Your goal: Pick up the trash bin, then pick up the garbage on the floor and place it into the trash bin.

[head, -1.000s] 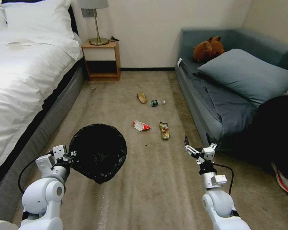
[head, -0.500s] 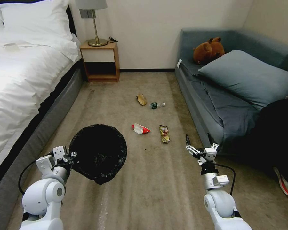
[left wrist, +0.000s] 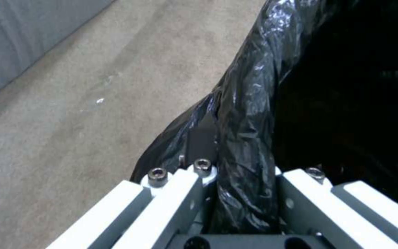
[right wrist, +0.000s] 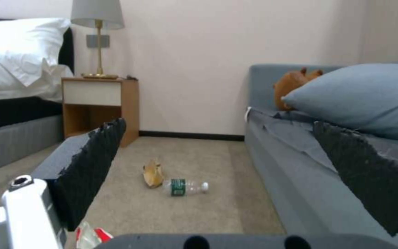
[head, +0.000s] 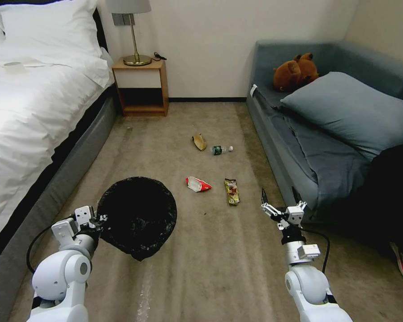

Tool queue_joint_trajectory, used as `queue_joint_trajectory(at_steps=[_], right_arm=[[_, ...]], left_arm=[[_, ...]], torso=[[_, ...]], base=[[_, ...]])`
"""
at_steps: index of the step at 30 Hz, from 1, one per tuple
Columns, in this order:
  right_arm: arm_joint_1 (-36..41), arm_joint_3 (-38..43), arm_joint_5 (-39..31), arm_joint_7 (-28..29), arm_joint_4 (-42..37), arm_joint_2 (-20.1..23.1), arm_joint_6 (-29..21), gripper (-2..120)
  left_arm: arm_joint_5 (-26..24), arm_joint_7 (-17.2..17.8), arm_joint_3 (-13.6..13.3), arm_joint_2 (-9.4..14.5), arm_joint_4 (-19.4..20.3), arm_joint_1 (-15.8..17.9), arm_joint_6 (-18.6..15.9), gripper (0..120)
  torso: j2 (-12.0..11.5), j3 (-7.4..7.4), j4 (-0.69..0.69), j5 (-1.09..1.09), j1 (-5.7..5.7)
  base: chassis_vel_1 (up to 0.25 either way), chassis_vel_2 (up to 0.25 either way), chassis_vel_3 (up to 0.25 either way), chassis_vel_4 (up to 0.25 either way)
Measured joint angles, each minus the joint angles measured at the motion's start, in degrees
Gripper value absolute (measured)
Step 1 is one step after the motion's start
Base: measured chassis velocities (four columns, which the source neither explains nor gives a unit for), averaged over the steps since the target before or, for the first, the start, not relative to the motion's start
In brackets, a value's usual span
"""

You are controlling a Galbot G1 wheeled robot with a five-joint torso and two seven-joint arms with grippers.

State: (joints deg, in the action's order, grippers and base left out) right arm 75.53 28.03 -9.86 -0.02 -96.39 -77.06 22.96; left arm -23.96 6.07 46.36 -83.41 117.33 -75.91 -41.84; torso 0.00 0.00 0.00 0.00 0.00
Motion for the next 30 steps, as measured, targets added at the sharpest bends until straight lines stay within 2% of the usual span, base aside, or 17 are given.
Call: queue_joint_trajectory(at_steps=[30], right_arm=[[-0.31,0.31,0.16,-0.34,1.45,0.01,0.90,100]], left_arm=[[1.19,-1.04,-0.23,-0.29,-0.75,-0.32,0.97,2]], torso=[[0.00,0.00,0.00,0.00,0.00]], base=[[-0.094,0.086,0.088,-0.090]])
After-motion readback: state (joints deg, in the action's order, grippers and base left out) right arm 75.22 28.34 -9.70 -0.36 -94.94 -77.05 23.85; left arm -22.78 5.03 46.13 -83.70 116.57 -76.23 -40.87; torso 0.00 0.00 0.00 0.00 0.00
